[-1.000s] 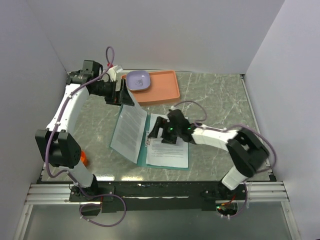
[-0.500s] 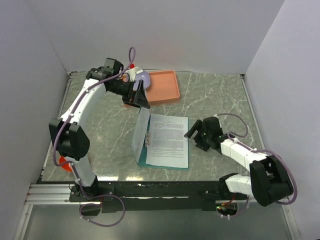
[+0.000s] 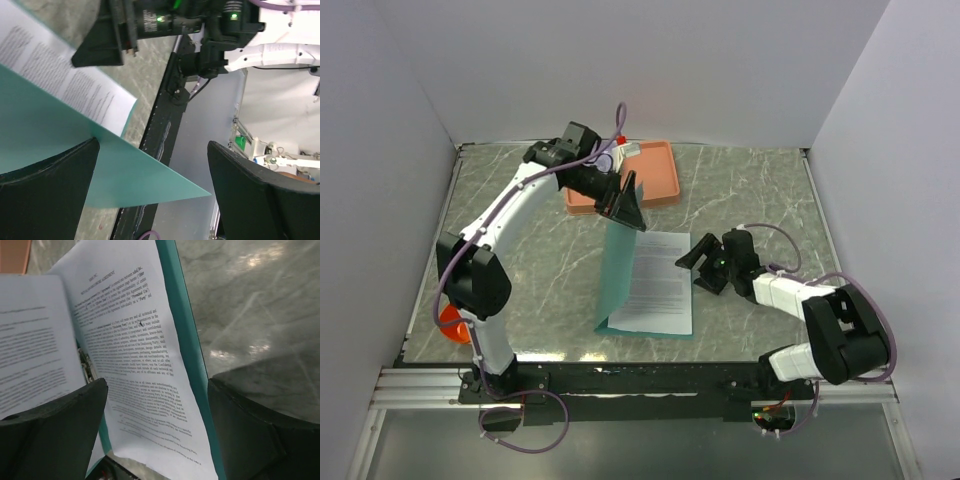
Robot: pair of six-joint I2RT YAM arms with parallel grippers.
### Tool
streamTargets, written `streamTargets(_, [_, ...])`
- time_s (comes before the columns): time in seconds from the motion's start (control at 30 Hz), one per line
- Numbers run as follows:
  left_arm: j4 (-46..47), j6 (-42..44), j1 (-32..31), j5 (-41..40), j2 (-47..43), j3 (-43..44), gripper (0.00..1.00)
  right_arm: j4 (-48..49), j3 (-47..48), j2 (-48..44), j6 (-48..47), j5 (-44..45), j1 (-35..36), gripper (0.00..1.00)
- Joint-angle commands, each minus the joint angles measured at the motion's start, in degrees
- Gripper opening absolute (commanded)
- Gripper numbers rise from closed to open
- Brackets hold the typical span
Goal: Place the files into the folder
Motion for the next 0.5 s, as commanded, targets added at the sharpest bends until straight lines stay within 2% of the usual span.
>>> streamTargets(0.0, [3.9, -1.5, -1.4, 5.2, 2.0, 1.3, 0.96, 3.0, -2.5, 4.7, 1.4, -4.8, 0.7, 0.88])
streamTargets(0.2, [5.1, -1.7, -2.3, 5.3, 3.0, 1.4, 0.96, 3.9, -3.2, 5.8, 2.9, -6.2, 1.7, 0.89])
streamTargets(0.37, [10.7, -5.3, -2.8, 5.9, 2.7, -1.2, 0.96, -3.1, -4.9, -4.7, 1.7, -2.7, -1.9, 0.92])
streamTargets(0.47, [11.0, -5.1, -4.9, 6.1, 4.5, 0.3, 0.96, -9.4, -3.5, -10.2, -0.5, 0.2, -3.8, 0.92])
